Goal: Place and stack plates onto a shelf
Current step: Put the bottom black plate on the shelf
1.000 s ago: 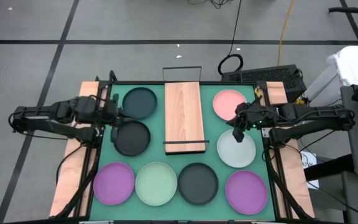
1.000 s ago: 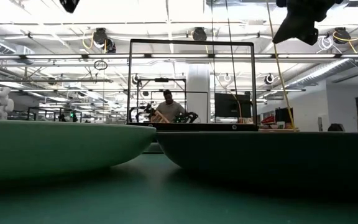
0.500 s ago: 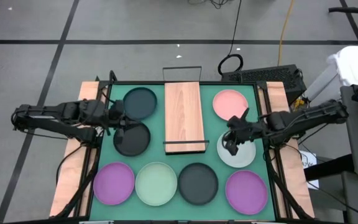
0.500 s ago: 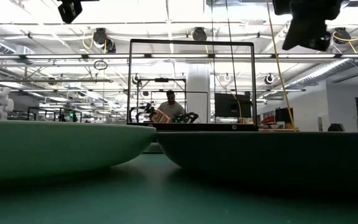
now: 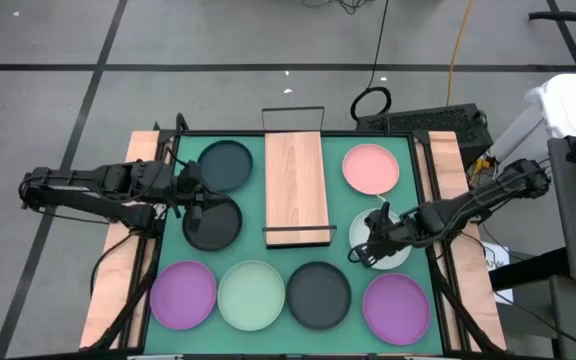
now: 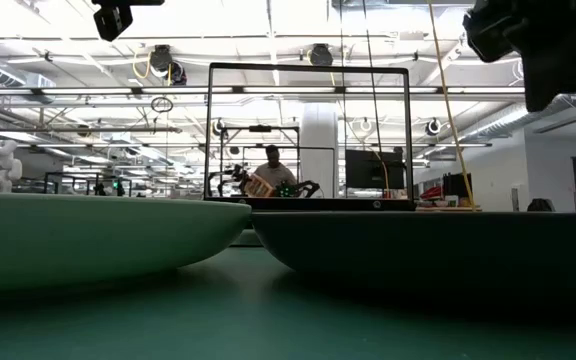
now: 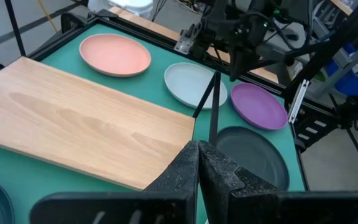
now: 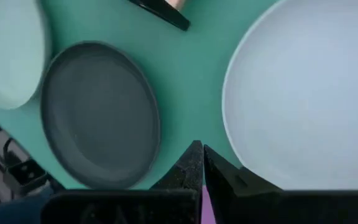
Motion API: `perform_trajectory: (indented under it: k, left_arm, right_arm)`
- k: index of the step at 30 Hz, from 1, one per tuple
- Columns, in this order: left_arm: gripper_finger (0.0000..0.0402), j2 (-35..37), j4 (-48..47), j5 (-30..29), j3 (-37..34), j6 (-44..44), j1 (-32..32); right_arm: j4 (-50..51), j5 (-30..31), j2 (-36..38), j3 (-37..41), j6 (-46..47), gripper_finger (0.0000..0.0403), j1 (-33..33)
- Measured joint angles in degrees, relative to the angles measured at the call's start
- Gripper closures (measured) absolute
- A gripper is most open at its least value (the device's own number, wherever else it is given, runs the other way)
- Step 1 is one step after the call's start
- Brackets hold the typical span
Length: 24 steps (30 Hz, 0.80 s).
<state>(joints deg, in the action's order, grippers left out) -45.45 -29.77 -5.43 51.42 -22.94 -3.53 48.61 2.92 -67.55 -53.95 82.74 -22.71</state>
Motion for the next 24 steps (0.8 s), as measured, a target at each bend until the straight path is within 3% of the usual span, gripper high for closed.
perform_trajectory:
  k: [7, 19, 24]
  left_arm:
    - [0.0387, 0.0, -0.53, -0.02, 0.0, 0.0, 0.0]
    - [0.0387, -0.31, -1.23, -0.02, -0.02, -0.38, 0.0]
    - [0.0387, -0.31, -2.0, -0.02, -0.04, -0.52, 0.02]
  right_arm:
    - [-0.29, -0.16, -4.58, 0.0, 0.13, 0.0379, -1.16]
    - [-6.37, -0.02, -7.43, 0.0, 9.82, 0.0208, -1.25]
    - [-11.45, -0.01, -7.41, -0.02, 14.4, 0.0167, -1.76]
